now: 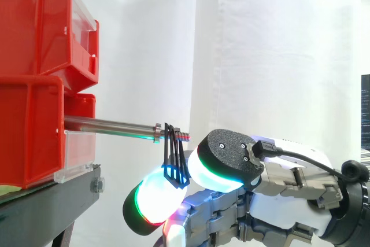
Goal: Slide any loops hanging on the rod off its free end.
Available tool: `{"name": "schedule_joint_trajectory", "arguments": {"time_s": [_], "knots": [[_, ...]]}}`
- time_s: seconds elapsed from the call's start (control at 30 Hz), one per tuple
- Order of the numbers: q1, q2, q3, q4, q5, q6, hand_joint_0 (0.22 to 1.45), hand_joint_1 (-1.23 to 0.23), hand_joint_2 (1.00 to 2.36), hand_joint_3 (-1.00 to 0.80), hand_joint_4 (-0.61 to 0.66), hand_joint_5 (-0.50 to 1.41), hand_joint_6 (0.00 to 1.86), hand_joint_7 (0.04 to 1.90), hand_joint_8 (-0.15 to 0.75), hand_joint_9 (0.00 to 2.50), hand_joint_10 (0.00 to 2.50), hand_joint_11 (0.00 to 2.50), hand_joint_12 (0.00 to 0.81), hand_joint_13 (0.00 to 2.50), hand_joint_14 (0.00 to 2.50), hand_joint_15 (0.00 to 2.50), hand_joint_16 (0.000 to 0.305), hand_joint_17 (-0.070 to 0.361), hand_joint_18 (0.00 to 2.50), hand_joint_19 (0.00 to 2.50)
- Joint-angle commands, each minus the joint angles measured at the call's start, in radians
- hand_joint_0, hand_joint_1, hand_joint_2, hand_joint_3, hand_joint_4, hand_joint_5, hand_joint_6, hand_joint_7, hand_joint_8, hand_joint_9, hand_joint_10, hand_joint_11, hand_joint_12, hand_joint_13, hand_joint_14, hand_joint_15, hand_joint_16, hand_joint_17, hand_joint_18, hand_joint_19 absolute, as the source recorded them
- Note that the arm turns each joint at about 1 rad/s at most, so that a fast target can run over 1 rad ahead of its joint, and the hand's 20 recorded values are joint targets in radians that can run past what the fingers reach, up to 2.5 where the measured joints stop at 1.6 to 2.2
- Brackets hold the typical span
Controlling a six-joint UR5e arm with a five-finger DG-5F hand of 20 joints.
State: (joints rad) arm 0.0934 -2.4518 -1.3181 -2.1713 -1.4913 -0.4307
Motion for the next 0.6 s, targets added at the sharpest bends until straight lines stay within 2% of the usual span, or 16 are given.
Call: {"name": "schedule_joint_trajectory", "arguments": {"time_s": [0.0, 0.2, 0.4, 0.57], "knots": [[0.002, -0.001, 0.000, 0.001, -0.003, -0.017, 0.64, -0.62, 1.02, -0.22, 0.14, -0.19, 0.74, 0.94, 0.322, 0.88, 0.01, 0.54, 0.354, 0.88, 0.01, 0.36, 0.051, 0.114, 0.81, 0.71], [0.003, -0.001, 0.000, 0.005, -0.003, -0.017, 0.63, -0.64, 1.02, -0.22, 0.16, -0.21, 0.81, 0.89, 0.324, 0.88, 0.01, 0.56, 0.354, 0.88, 0.01, 0.37, 0.051, 0.114, 0.81, 0.72], [0.003, 0.000, 0.000, 0.008, -0.003, -0.017, 0.62, -0.64, 1.02, -0.26, 0.15, -0.21, 0.87, 0.91, 0.322, 0.88, 0.01, 0.58, 0.355, 0.88, 0.01, 0.37, 0.051, 0.114, 0.81, 0.71], [0.000, 0.000, 0.000, 0.008, -0.003, -0.017, 0.60, -0.63, 1.02, -0.19, 0.13, -0.21, 0.89, 0.93, 0.329, 0.89, 0.01, 0.61, 0.355, 0.88, 0.01, 0.37, 0.051, 0.114, 0.81, 0.71]]}}
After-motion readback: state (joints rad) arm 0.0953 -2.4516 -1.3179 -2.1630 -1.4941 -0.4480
